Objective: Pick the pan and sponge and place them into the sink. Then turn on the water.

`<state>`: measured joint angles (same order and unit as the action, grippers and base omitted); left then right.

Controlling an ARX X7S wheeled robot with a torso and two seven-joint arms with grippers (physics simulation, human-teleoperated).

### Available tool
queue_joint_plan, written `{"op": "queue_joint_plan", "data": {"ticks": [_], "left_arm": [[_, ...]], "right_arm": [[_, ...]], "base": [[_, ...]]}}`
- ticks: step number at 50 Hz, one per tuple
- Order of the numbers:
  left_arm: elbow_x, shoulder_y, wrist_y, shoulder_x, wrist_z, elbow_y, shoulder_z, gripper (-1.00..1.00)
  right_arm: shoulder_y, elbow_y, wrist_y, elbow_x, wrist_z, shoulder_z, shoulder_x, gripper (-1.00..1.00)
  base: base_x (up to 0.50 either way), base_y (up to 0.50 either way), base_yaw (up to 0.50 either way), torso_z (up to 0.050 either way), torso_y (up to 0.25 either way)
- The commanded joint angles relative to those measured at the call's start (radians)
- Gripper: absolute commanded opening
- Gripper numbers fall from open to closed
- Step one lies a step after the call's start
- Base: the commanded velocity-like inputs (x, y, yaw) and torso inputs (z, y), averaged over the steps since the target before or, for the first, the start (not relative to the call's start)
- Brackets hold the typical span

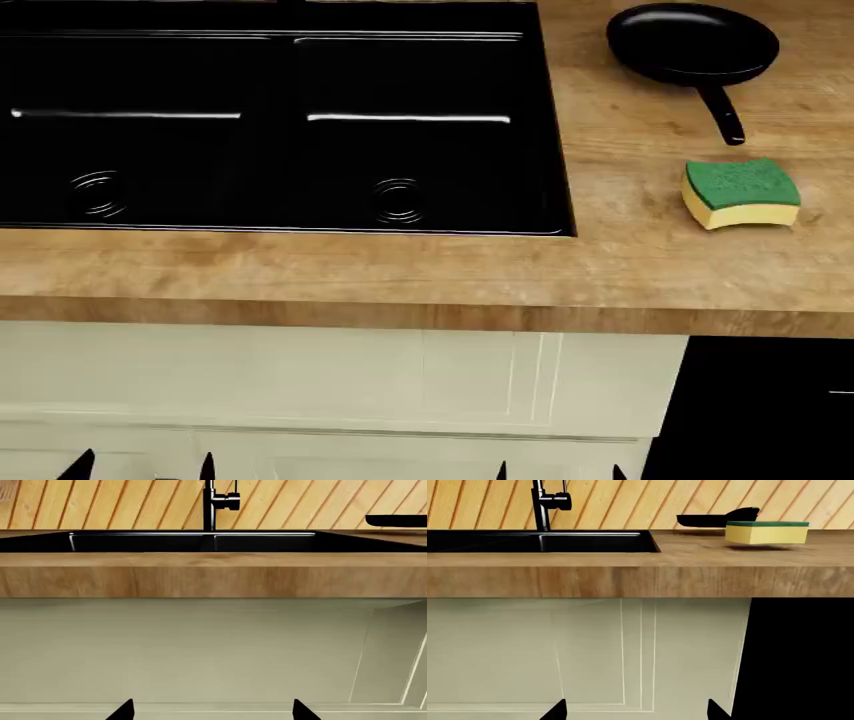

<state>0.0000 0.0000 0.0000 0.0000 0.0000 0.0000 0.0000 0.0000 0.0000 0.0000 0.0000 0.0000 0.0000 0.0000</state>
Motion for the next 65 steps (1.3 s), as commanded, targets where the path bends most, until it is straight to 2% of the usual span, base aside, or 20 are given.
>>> {"op": "queue_joint_plan", "data": {"ticks": [1,17,52,65], "left_arm": [[-0.018,-0.002,-0.032,-0.016,-0.011,0.01,0.024,1.0],[-0.067,-0.014,-0.032,-0.051,-0.07,0.001,0.072,1.0],[-0.126,-0.01,-0.023,-0.1,-0.102,0.005,0.114,1.0],[-0.129,-0.014,-0.028,-0.112,-0.12,0.005,0.129,1.0]], "right_arm": [[-0.002,-0.005,0.002,0.001,0.018,-0.031,0.017,1.0],[-0.002,-0.006,0.009,0.024,0.07,-0.078,0.058,1.0],[0.004,0.0,0.001,0.057,0.119,-0.13,0.1,1.0],[0.007,0.003,-0.001,0.068,0.132,-0.148,0.112,1.0]], "base": [[0.0,0.0,0.0,0.0,0.0],[0.0,0.0,0.0,0.0,0.0],[0.0,-0.5,0.0,0.0,0.0],[0.0,-0.22,0.0,0.0,0.0]]}}
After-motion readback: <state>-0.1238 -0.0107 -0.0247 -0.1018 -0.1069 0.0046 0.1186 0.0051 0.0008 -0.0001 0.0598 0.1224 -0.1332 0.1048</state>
